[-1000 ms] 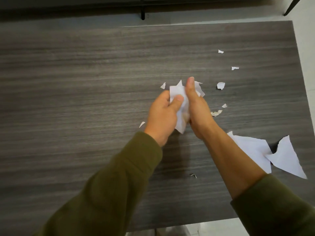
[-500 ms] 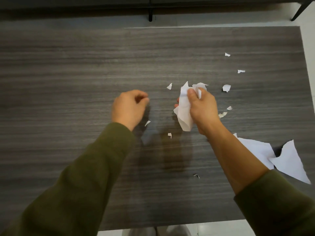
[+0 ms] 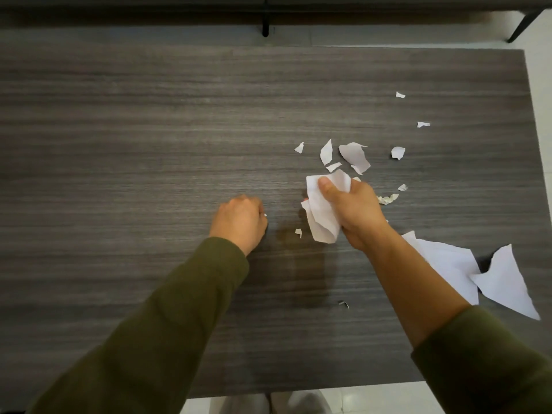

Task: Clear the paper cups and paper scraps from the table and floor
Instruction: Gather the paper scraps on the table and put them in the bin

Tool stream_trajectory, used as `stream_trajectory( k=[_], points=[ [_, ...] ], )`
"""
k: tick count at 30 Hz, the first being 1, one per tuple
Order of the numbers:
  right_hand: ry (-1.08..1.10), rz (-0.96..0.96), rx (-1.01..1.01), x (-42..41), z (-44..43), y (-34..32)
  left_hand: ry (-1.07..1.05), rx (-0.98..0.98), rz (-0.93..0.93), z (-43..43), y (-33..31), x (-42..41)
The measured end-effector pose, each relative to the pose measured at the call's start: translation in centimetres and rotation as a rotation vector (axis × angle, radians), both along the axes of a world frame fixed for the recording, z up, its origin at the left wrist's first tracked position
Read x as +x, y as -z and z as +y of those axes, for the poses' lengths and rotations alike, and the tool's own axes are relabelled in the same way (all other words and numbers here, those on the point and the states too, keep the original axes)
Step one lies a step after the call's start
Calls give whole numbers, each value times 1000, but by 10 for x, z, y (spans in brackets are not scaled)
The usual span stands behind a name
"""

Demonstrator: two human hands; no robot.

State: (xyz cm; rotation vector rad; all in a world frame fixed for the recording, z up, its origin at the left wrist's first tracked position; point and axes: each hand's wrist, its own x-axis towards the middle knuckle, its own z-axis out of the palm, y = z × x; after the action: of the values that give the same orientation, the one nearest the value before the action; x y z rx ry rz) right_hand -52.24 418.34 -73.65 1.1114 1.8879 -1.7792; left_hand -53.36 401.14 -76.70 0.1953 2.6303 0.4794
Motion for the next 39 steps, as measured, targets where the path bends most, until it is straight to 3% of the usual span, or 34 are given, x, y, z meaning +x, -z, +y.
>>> stream_trajectory(
  k=[6,8,10,12,14,19,23,26,28,31,36,39],
  points=[
    [41,44,-27,10,-5,2,46,-56,-45,2,0,-4],
    [61,48,-10,12,-5,2,-238,154,-200,1,-7,-10],
    [68,54,8,13,-9,3,-545,521,-350,6,-18,-15],
    [66,49,24,11,-15,5,-607,741,-411,16,-30,-16],
    [67,49,4,7,-24,3,-558,839,-437,29,-39,-16],
    [84,90,-153,-2,-30,-10,-405,661,-283,45,-35,-24],
    [199,59,-174,-4,-19,-11,-276,671,-221,45,-33,-28],
    [237,76,-117,-4,-4,-6,-378,705,-171,45,-26,-41],
    [216,103,-96,-4,6,-1,-429,587,-67,48,-15,-56],
    [169,143,-89,-7,14,5,-344,373,22,59,4,-78],
    [183,175,-145,-16,19,14,-142,250,176,77,27,-92],
    [233,179,-162,-18,21,14,-79,200,163,82,23,-90]
  ],
)
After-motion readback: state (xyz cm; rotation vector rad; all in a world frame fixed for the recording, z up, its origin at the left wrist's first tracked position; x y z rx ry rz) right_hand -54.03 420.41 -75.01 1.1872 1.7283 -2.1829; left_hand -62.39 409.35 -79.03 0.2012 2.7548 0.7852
